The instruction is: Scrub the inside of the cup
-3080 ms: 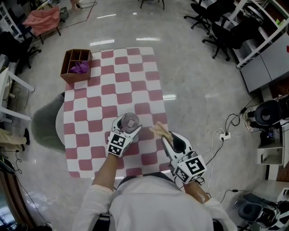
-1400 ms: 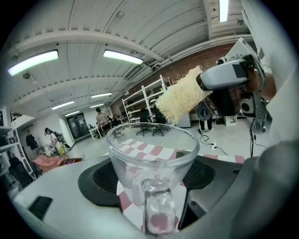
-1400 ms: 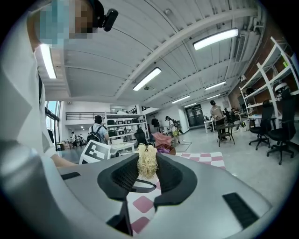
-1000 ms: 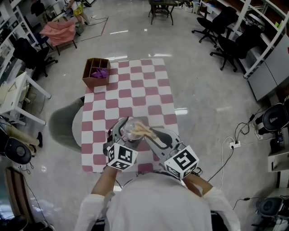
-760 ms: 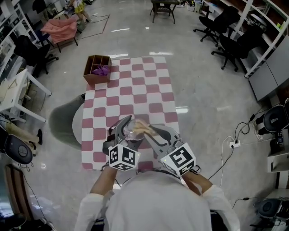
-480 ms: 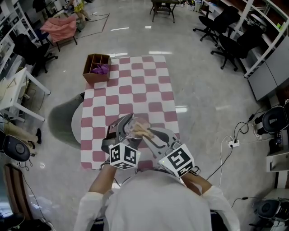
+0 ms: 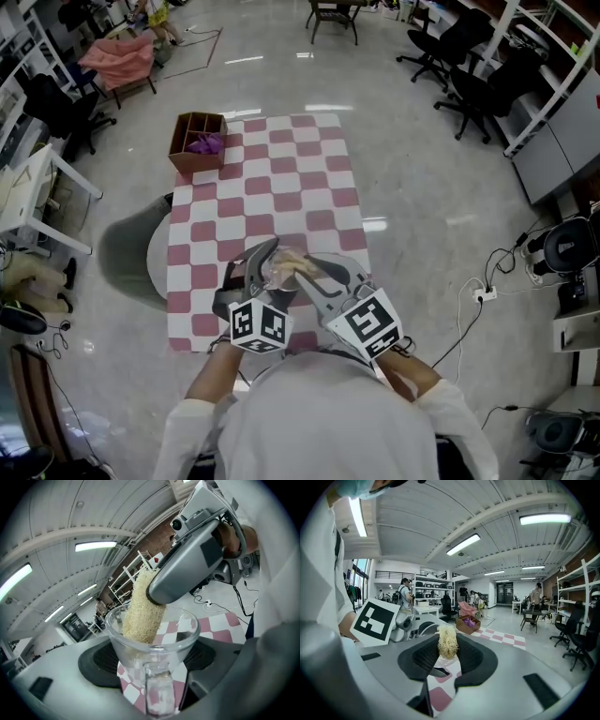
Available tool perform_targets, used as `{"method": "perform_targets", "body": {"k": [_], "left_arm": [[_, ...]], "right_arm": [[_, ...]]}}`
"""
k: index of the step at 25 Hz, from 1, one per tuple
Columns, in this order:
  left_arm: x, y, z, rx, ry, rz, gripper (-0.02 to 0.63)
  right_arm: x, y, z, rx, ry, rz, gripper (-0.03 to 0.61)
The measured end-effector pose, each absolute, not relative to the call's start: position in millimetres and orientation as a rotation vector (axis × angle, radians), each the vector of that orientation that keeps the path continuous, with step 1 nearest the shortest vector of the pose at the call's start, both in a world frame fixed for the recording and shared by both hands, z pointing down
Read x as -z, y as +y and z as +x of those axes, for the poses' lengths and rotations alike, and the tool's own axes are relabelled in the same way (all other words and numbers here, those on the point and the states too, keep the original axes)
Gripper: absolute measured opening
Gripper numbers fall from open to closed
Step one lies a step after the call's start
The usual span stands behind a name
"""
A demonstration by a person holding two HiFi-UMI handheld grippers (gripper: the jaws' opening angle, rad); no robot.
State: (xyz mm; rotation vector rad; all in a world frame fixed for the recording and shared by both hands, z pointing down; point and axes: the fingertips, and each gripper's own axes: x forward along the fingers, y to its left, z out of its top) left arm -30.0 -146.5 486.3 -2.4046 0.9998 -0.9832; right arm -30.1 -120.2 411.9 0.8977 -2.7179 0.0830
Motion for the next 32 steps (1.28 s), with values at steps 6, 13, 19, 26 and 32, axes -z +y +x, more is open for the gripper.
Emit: {"method": "perform_targets", "body": {"k": [6, 13, 19, 26, 32], "left_arm": [[-483, -152, -34, 1.006, 1.011, -2.366, 0.379], [-488, -151, -35, 1.033, 1.000, -2.351, 0.379], [-493, -144, -30, 1.048, 0.979, -2.343, 0.379], [-488, -148, -35, 1.052, 1.014, -2.313, 0.379], [-493, -147, -32, 1.079, 0.998, -2.301, 0.379]], "right_arm": [[-423, -117, -26, -0.050, -2.641, 0.891, 0.115], [-426, -103, -38, -0.099, -2.670, 0.816, 0.114], [-413, -117, -34, -0.043, -2.674, 0.856, 0.114], [-424, -113, -21, -0.056, -2.613, 0.872, 0.114], [-424, -99, -30, -0.125, -2.676, 0.796, 0.114]]}}
